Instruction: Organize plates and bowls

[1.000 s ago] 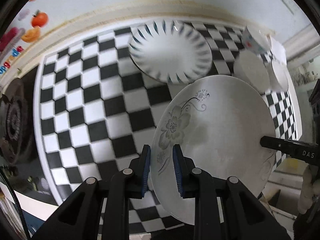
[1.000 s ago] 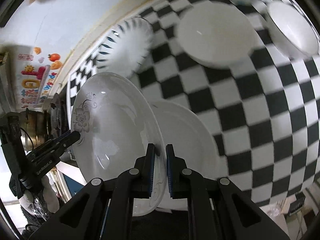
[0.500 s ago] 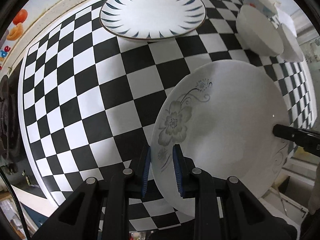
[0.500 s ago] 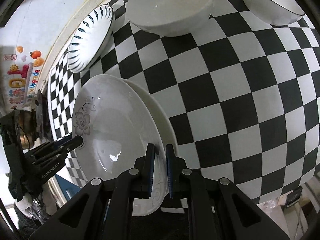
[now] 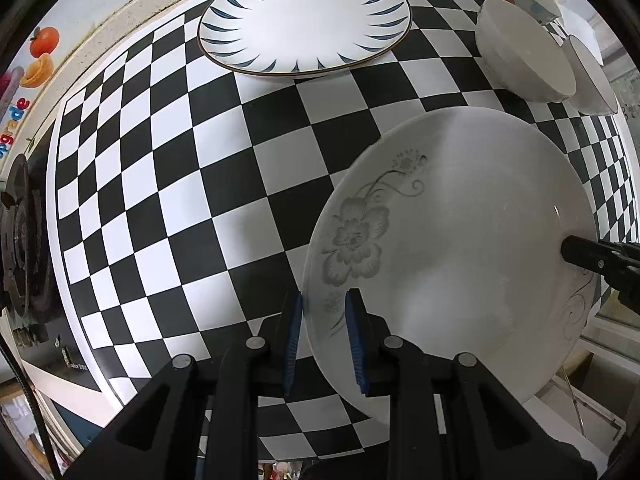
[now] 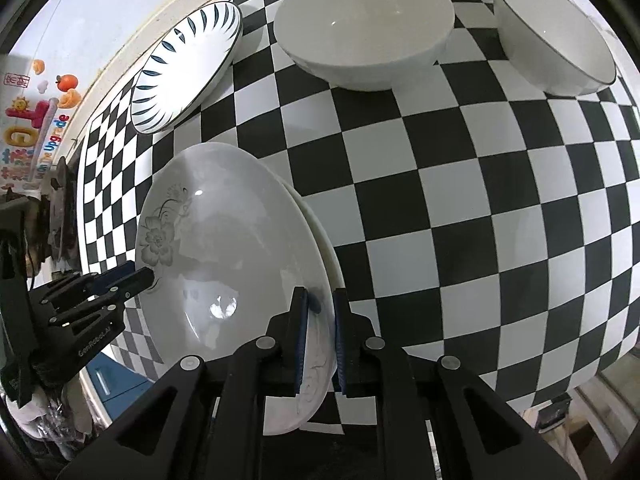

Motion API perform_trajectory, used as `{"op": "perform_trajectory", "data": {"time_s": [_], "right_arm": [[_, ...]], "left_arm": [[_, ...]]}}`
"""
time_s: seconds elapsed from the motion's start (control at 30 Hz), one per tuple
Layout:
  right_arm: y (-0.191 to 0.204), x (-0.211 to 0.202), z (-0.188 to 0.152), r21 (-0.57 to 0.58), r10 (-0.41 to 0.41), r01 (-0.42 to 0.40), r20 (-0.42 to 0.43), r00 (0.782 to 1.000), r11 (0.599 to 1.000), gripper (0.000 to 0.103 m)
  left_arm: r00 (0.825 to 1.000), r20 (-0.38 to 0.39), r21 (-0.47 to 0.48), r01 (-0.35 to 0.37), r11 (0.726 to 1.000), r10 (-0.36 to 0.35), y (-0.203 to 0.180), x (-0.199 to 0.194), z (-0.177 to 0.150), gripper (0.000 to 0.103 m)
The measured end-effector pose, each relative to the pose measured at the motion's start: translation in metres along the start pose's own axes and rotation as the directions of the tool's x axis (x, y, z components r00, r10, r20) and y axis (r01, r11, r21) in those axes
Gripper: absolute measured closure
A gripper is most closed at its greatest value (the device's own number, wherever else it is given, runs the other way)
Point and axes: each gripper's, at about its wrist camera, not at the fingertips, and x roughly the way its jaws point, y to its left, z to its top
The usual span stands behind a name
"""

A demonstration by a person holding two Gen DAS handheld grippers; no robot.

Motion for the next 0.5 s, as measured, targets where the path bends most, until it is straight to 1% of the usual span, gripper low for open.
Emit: {"op": "perform_trajectory", "data": {"time_s": [0.03,0.1,0.27,0.43,0.5], "right_arm": [[0.002,0.000,0.000,-0.008,-0.024,0.024,0.001,1.000,1.000,0.088],[0.004,0.000,-0.001,-0.014,-0.033,0.034,0.004,0.999,0.999,0.087],[0.014,0.000,-0.003,-0.043,-0.089,0.090,0.018,0.996,0.995,0.086],[0.016,0.001,-0.003,-0.035,-0.098,0.099,0.015,0.995,0.994,0.085],[0.015,0.003,-0.002,-0.023,-0.100,0.101,0.006,0.995,0.995,0.081]], "left_arm": [[1.000,0.001,0.000,-0.001,1.000,0.001,0.005,0.000,-0.001,0.083],[1.000,0.002,-0.002,0.001,1.000,-0.001,0.005,0.001,-0.001,0.083],[1.000,0.004,0.005,-0.001,1.000,0.001,0.005,0.000,-0.001,0.083],[1.000,0.006,-0.001,0.004,1.000,-0.004,0.005,-0.001,-0.001,0.083],[1.000,0.003,-0.007,0.010,1.000,-0.010,0.007,-0.001,-0.001,0.083]]}}
